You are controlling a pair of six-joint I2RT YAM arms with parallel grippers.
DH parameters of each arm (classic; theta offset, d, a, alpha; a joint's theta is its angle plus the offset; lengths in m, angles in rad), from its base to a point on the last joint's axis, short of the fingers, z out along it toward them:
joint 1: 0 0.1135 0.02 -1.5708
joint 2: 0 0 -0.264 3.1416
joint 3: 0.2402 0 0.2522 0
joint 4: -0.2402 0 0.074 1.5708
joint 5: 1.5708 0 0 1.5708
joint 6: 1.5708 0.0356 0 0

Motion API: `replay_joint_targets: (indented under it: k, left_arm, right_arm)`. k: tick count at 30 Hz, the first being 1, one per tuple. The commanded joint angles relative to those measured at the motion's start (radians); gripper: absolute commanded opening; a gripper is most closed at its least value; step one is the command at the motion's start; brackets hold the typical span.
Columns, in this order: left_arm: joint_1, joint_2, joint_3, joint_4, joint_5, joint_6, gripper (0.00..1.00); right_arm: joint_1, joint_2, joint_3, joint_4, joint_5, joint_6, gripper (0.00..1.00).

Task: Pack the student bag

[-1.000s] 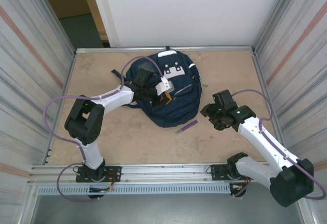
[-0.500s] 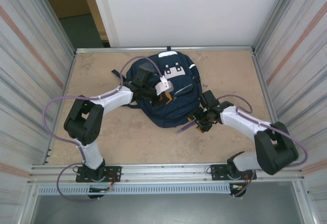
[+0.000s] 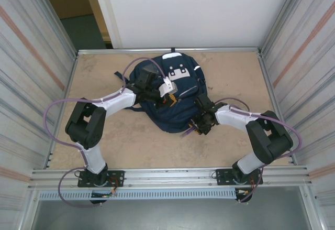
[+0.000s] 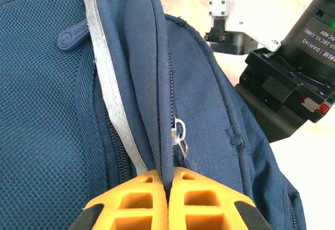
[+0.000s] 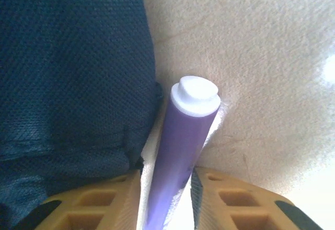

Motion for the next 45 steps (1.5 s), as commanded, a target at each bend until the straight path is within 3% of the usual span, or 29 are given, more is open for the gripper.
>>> replay_joint_targets:
  k: [1, 8, 16, 20, 26, 30, 38, 45]
  left_arm:
    - [-0.004, -0.065, 0.000, 0.079, 0.065, -0.007, 0.00]
    - [-0.004, -0.077, -0.011, 0.074, 0.026, 0.002, 0.00]
    - [-0.004, -0.083, -0.022, 0.067, 0.029, 0.023, 0.00]
    - [-0.005, -0.079, -0.005, 0.017, 0.052, 0.064, 0.00]
    - [-0.004, -0.088, -0.002, 0.014, 0.088, 0.060, 0.00]
    - [-0.004, -0.095, -0.007, 0.047, 0.113, 0.037, 0.00]
    - [-0.005, -0.098, -0.033, 0.122, 0.169, -0.029, 0.00]
    - [-0.007, -0.102, -0.040, 0.154, 0.186, -0.051, 0.00]
  right_arm:
    - [0.008, 0.044, -0.044, 0.010, 0.120, 0.061, 0.26]
    - [0.011, -0.088, -0.064, -0.142, 0.253, 0.089, 0.22]
    - [-0.026, -0.086, -0.108, -0.116, 0.194, 0.068, 0.19]
    - [-0.063, -0.230, -0.140, -0.079, 0.208, 0.105, 0.10]
    - [-0.169, -0.410, -0.026, -0.068, 0.180, 0.076, 0.10]
    - [-0.209, -0.378, 0.084, -0.002, 0.107, 0.058, 0.09]
    - [-0.238, -0.241, 0.188, 0.104, 0.096, 0.092, 0.07]
    - [-0.235, -0.152, 0.239, 0.116, 0.168, 0.087, 0.06]
